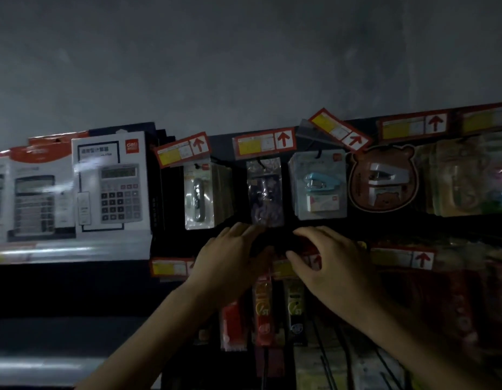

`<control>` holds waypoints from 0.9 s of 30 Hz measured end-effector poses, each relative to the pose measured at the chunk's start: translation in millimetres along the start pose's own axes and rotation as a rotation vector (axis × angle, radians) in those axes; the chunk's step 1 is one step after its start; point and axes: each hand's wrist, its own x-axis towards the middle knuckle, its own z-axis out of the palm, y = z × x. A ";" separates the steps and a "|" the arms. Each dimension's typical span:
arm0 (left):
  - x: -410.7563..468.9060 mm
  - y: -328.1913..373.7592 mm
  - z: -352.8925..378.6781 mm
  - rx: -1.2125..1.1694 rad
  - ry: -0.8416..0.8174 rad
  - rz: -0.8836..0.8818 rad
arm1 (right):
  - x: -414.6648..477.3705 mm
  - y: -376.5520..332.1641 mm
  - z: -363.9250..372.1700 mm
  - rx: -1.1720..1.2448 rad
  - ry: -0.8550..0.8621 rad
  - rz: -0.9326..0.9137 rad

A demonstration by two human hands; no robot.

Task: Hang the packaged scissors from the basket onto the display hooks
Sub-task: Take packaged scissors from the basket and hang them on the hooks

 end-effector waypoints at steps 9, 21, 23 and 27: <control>-167.9 12.9 -29.2 0.146 0.023 -0.223 | -73.5 -39.2 32.7 0.179 -0.012 -0.106; -473.4 42.9 -103.3 0.251 0.006 -0.853 | -284.2 -174.1 129.9 0.551 -0.584 -0.155; -527.7 55.3 -117.7 0.251 0.003 -0.972 | -320.5 -200.5 142.9 0.620 -0.697 -0.157; -642.2 81.6 -147.8 0.276 0.001 -1.227 | -387.1 -264.7 160.5 0.752 -0.886 -0.265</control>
